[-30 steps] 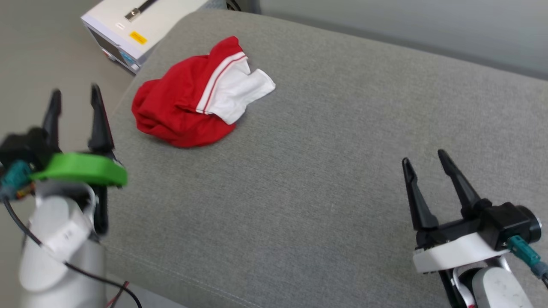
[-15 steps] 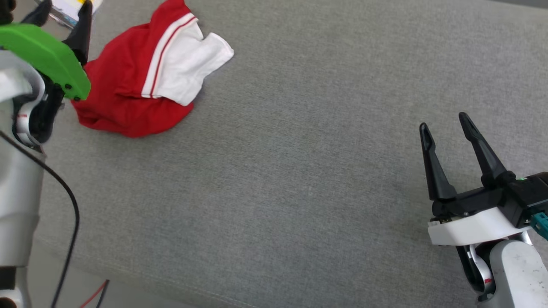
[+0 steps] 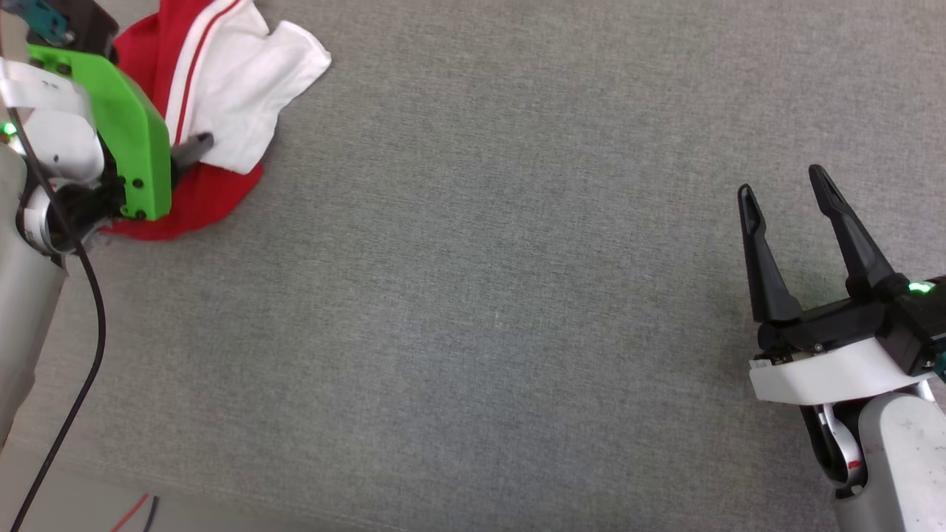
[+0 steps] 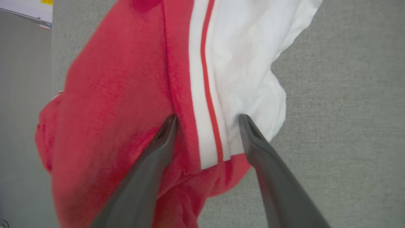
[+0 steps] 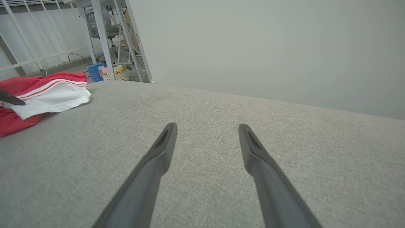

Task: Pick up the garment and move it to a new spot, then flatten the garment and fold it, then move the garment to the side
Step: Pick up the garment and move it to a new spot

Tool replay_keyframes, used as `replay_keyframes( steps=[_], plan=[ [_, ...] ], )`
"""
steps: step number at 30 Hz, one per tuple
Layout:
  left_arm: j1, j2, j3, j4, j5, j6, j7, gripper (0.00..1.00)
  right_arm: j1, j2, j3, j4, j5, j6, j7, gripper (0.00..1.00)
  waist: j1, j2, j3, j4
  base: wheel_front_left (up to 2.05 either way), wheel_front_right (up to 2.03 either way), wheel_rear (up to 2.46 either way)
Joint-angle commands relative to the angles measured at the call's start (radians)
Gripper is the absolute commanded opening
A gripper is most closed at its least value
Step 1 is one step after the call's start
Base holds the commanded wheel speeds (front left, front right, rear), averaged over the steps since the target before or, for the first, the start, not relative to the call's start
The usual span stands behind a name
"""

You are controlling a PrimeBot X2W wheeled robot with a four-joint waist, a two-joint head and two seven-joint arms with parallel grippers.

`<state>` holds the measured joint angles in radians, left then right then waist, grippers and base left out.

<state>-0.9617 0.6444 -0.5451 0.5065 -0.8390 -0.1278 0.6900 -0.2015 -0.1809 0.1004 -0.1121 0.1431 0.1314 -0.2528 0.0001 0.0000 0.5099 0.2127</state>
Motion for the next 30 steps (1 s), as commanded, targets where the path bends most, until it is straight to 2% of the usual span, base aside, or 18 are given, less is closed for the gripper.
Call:
replay_keyframes(
  steps=[1,9,10,11,16,21,26,30],
  plan=[
    [-0.018,0.011,-0.022,0.018,-0.007,-0.003,0.012,1.0,-0.025,-0.003,0.0,-0.005,-0.011,-0.001,-0.009,1.0,-0.0001,0.0,0.027,-0.02,0.0,0.0,0.0],
    [0.003,-0.014,-0.155,0.134,-0.054,-0.003,0.066,1.0,-0.044,-0.003,0.016,0.013,-0.006,-0.001,-0.009,1.0,-0.0001,0.0,0.055,-0.037,0.0,0.0,0.0],
    [0.005,-0.016,-0.167,0.142,-0.062,-0.003,0.062,0.47,-0.044,-0.002,0.017,0.016,-0.006,-0.001,-0.009,1.0,-0.0001,0.0,0.052,-0.038,0.0,0.0,0.0],
    [0.006,-0.018,-0.176,0.148,-0.075,-0.003,0.055,0.0,-0.043,-0.001,0.018,0.019,-0.005,-0.001,-0.009,1.0,-0.0001,0.0,0.047,-0.039,0.0,0.0,0.0],
    [-0.019,0.012,-0.203,0.124,-0.09,-0.003,-0.052,0.0,-0.031,0.009,0.014,0.029,0.0,-0.001,-0.009,1.0,-0.0001,0.0,-0.003,-0.035,0.0,0.0,0.0],
    [-0.048,0.06,-0.229,0.031,-0.11,-0.003,-0.151,0.0,-0.003,0.029,0.001,0.037,0.007,-0.001,-0.009,1.0,-0.0001,0.0,-0.086,-0.027,0.0,0.0,0.0],
    [-0.069,0.106,-0.273,-0.101,-0.106,-0.003,-0.184,0.0,0.017,0.053,-0.005,0.042,0.011,-0.001,-0.009,1.0,-0.0001,0.0,-0.151,-0.032,0.0,0.0,0.0],
    [-0.079,0.117,-0.316,-0.222,-0.102,-0.003,-0.178,0.0,0.022,0.073,-0.005,0.042,0.014,-0.001,-0.009,1.0,-0.0001,0.0,-0.185,-0.057,0.0,0.0,0.0]
  ],
)
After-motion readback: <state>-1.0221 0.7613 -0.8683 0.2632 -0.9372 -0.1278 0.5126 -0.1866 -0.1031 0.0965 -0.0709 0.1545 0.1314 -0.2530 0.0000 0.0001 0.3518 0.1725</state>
